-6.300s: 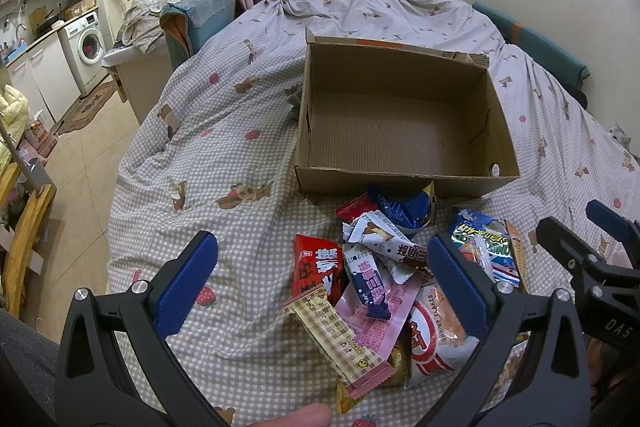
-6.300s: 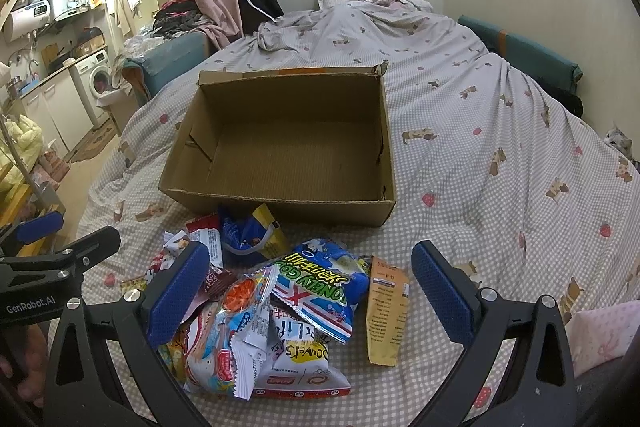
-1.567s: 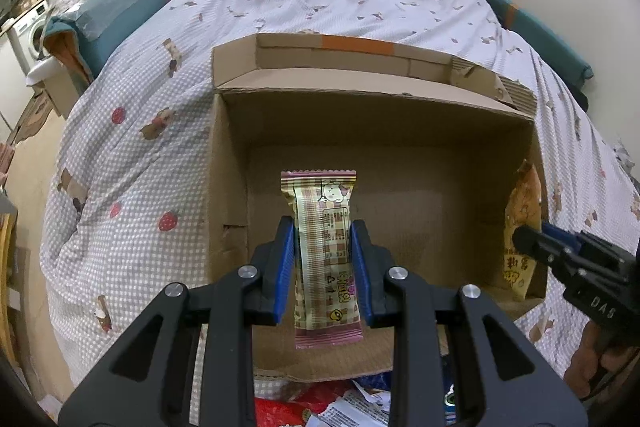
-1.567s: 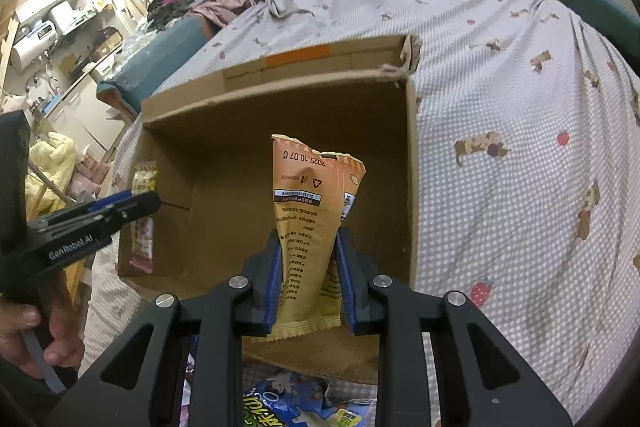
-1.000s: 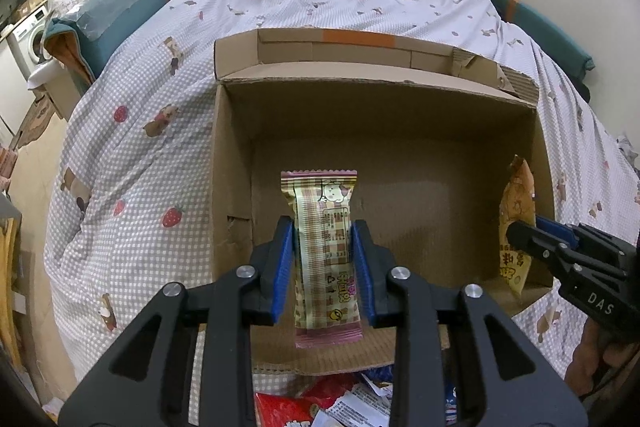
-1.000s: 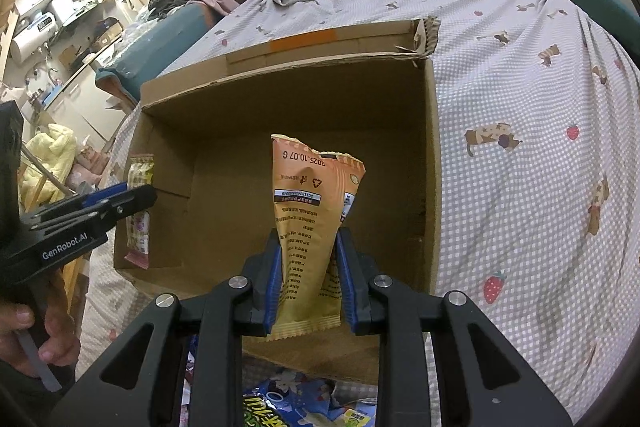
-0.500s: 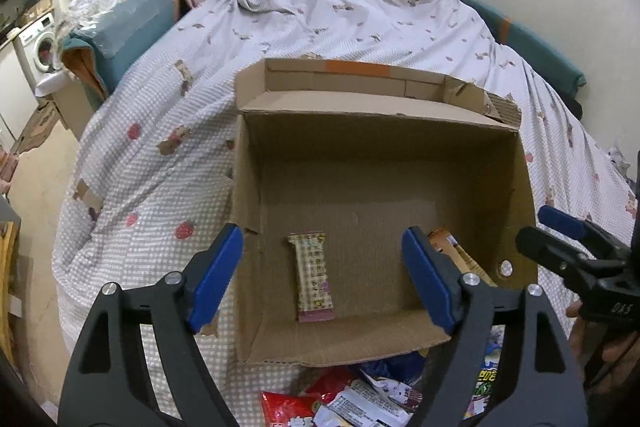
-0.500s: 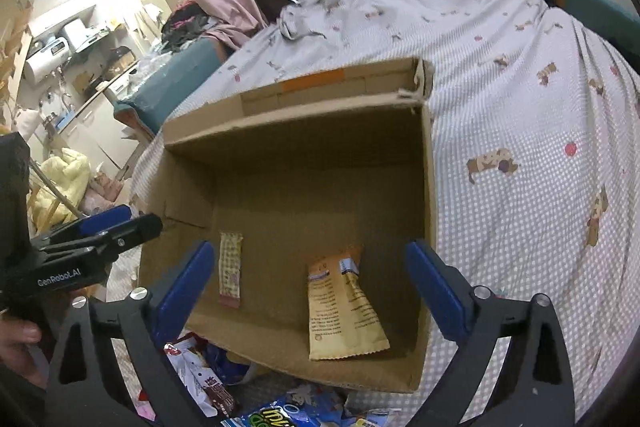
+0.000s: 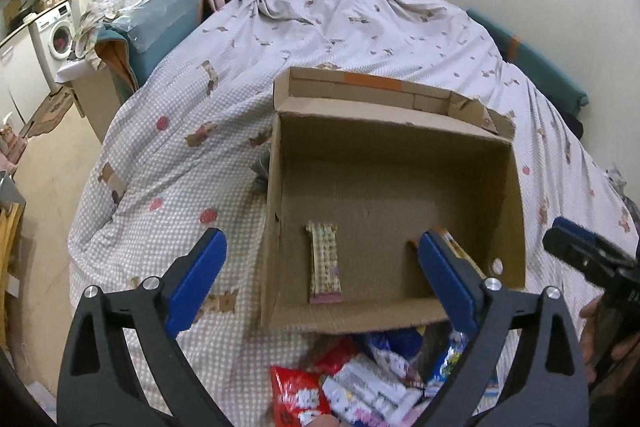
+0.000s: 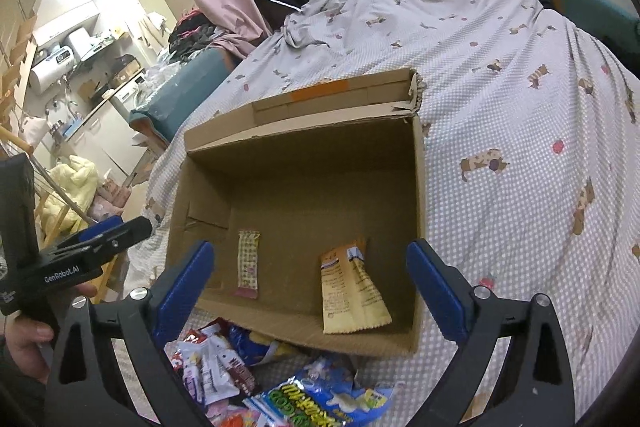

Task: Organize snacks
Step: 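Grasp the red snack bag with the left gripper from the pile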

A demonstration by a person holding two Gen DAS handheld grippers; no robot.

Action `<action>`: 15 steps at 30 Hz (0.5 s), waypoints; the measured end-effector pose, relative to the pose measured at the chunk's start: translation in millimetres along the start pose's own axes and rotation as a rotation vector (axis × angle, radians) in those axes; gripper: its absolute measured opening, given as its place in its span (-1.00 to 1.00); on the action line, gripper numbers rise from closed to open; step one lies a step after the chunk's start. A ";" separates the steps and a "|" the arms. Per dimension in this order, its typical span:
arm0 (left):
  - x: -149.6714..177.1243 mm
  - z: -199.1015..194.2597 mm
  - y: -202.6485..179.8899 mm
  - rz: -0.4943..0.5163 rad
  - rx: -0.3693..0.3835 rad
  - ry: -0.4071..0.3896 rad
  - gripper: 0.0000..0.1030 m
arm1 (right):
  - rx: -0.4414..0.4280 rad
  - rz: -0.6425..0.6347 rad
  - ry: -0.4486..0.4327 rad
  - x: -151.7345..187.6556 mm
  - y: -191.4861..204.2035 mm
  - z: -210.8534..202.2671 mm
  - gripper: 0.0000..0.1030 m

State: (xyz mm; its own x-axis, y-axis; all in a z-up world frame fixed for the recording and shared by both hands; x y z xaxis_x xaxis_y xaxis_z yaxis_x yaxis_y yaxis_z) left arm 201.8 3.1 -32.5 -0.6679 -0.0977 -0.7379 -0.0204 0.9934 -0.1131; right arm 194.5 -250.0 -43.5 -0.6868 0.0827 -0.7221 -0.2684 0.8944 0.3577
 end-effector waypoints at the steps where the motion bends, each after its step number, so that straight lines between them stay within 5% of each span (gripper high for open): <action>1: 1.5 -3.7 1.0 0.002 -0.006 -0.001 0.85 | 0.006 -0.001 0.008 0.3 0.7 -3.8 0.92; 15: 40.7 -59.2 33.8 -0.035 -0.052 0.068 0.85 | -0.038 0.042 0.092 33.9 24.0 -55.5 0.92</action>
State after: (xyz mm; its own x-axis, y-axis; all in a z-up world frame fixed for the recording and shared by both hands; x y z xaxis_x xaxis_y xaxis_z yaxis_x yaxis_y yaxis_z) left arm 129.9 36.3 -27.0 -0.7150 -0.1294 -0.6871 -0.0816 0.9914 -0.1019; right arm 127.3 -250.2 -26.6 -0.7564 0.0774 -0.6495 -0.2626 0.8735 0.4098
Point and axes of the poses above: each gripper's, at about its wrist camera, not at the fingertips, and z roughly the way its jaws point, y to its left, x to its underside, the point moved 7 cm from there along z, roughly the way its jaws point, and after that the axes turned 7 degrees about -y, right-handed, at the moved point
